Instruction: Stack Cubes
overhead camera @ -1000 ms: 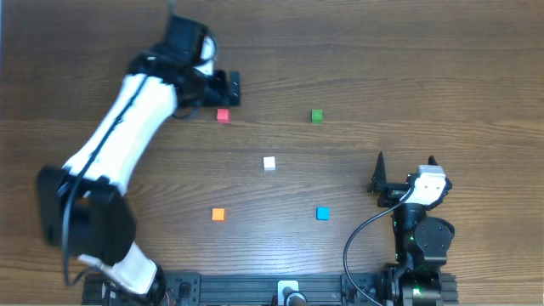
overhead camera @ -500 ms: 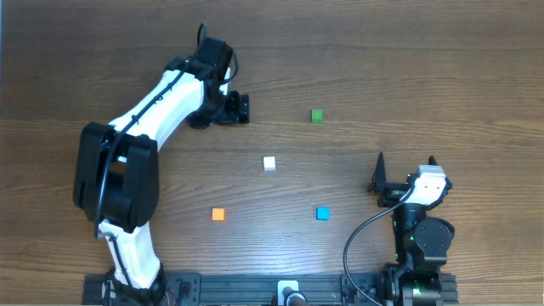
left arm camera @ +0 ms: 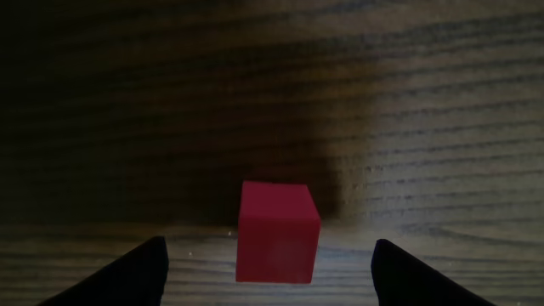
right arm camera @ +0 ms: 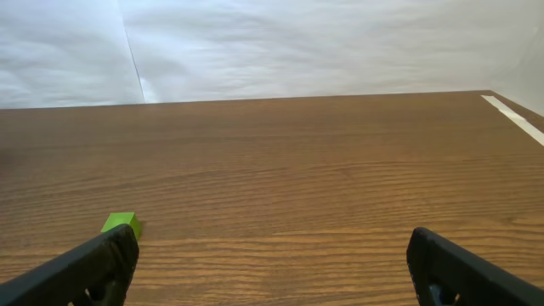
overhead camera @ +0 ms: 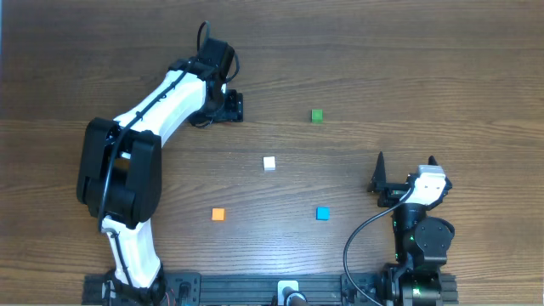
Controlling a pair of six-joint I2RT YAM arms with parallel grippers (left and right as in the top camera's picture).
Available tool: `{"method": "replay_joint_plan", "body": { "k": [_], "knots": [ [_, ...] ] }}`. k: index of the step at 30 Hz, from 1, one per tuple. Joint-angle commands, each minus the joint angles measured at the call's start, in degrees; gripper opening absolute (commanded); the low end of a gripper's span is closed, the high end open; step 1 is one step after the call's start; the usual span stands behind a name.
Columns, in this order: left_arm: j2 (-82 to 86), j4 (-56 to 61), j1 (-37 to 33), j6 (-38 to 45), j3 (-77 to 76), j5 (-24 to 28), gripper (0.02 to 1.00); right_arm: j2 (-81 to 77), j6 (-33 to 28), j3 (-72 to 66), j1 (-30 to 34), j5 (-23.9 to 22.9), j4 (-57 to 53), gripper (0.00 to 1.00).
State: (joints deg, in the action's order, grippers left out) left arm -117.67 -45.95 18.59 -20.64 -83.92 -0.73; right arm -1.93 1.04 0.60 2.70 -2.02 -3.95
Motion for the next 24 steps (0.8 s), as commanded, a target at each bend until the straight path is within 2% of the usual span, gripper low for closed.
{"method": "replay_joint_plan", "body": {
  "k": [1,9,20,24],
  "knots": [
    [-1.9,0.6,-0.1,0.5,-1.0,-1.1,0.728,0.5,-0.3,-0.3,0.4,0.3,-0.2,0.991],
    [-3.7,1.0,0.0,0.7,-1.0,-1.1,0.676,0.5,-0.3,-0.3,0.4,0.3,-0.2,0.991],
    [-3.8,1.6,0.0,0.7,-1.0,-1.1,0.459,0.5,-0.3,-0.3,0.4,0.3,-0.2,0.993],
    [-3.8,1.6,0.0,0.7,-1.0,-1.1,0.338,0.5,-0.3,-0.3,0.4,0.3,-0.2,0.991]
  ]
}}
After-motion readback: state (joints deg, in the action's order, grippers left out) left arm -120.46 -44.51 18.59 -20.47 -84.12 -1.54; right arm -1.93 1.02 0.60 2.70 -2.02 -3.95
